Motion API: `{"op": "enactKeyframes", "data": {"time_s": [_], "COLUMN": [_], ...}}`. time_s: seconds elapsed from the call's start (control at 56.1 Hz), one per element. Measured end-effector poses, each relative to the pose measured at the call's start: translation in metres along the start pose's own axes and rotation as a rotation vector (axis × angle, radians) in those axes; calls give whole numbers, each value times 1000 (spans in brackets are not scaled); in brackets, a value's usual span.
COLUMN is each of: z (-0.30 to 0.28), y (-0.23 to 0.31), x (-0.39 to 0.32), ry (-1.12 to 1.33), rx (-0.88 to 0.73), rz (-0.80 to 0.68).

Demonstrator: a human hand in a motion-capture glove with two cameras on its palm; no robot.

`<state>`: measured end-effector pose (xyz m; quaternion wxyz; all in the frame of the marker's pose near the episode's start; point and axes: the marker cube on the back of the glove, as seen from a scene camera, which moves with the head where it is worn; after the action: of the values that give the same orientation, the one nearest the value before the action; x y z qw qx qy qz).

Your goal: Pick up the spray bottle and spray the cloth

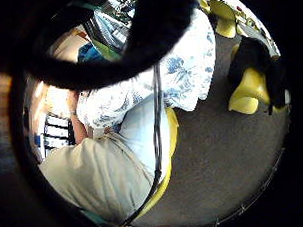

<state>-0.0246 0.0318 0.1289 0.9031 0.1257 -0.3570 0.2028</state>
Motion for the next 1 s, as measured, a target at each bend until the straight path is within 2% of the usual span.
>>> {"op": "enactKeyframes", "data": {"time_s": [0.089, 0.178, 0.267, 0.321, 0.392, 0.499, 0.73, 0.998], "z": [1, 2, 3, 7, 16, 22, 42, 56], "y": [-7, -31, -37, -48, -80, -85, -127, -176], "x": [1, 2, 1, 3, 4, 7, 11, 14], "ry": [-27, -79, -154, -183, -218, -245, -315, -318], "rx": [-34, 75, 20, 68, 229, 11, 39, 163], "rz": [9, 7, 15, -8, -43, -5, 41, 14]}}
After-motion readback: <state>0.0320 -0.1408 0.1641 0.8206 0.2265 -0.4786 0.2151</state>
